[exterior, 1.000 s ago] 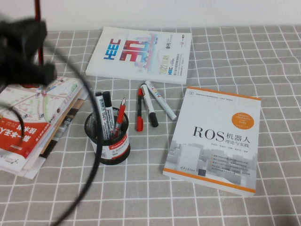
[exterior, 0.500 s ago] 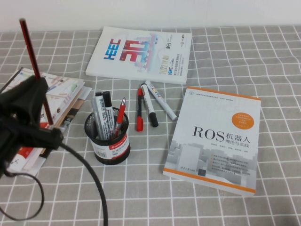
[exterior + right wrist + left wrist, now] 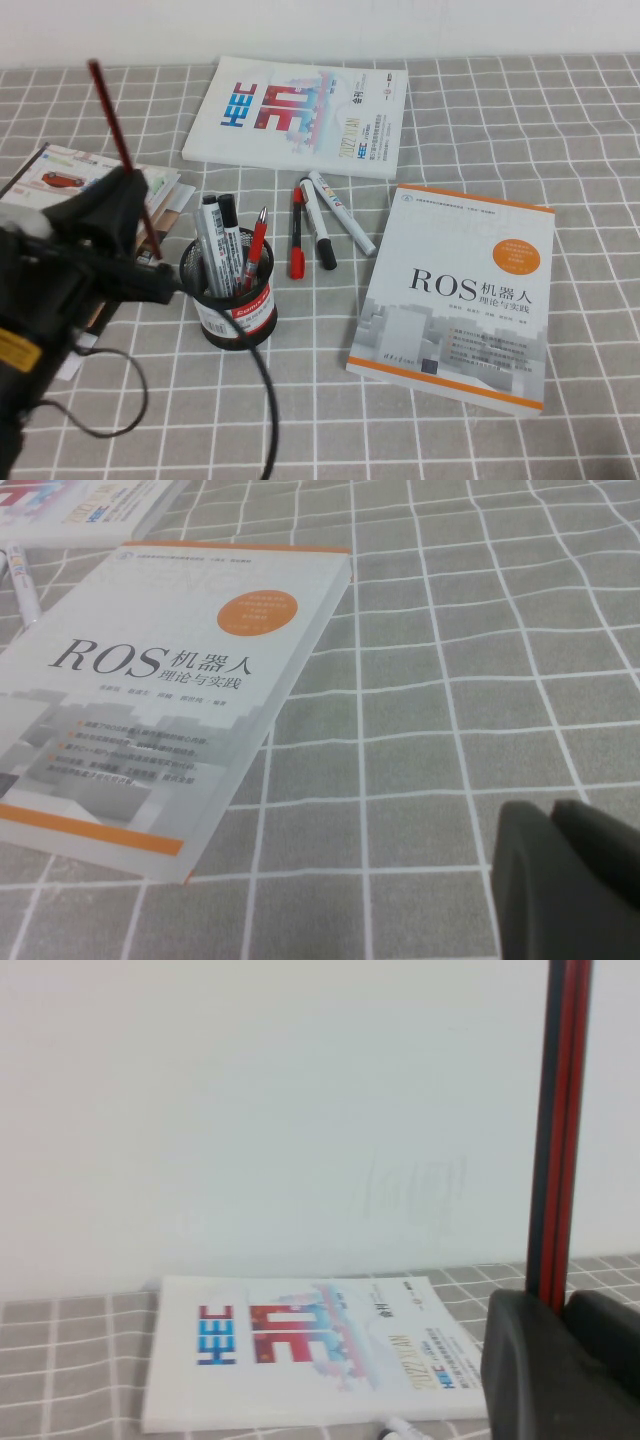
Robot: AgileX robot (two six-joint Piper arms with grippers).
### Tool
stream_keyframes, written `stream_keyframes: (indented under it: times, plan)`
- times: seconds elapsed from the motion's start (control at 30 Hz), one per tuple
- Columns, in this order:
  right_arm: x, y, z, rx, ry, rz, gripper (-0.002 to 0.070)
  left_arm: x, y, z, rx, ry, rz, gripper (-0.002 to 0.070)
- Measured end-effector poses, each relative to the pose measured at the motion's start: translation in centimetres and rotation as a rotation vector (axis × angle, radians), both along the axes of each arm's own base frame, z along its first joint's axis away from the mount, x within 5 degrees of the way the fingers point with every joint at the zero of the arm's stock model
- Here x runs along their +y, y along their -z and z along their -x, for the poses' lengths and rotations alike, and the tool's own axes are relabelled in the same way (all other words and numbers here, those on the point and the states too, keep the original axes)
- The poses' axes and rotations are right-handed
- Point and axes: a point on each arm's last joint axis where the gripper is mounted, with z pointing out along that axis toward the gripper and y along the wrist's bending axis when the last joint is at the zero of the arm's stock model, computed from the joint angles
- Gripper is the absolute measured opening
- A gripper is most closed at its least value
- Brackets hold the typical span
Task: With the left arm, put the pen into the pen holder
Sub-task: Place the pen onto the pen holder
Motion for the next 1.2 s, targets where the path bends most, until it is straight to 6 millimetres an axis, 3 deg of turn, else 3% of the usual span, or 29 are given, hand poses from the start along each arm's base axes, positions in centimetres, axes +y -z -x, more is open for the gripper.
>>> stream_keyframes:
  times: [0.53, 1.2]
  plan:
    - [0.0, 0.0, 0.0, 0.0, 0.0, 0.0, -0.0015, -2.2, 5.9, -3.6, 0.025, 0.052, -0.002, 0.0022]
    - [0.0, 0.0, 0.0, 0.0, 0.0, 0.0, -0.0015, -2.2, 6.5, -5.9, 0.008, -0.03, -0.053, 0.0022]
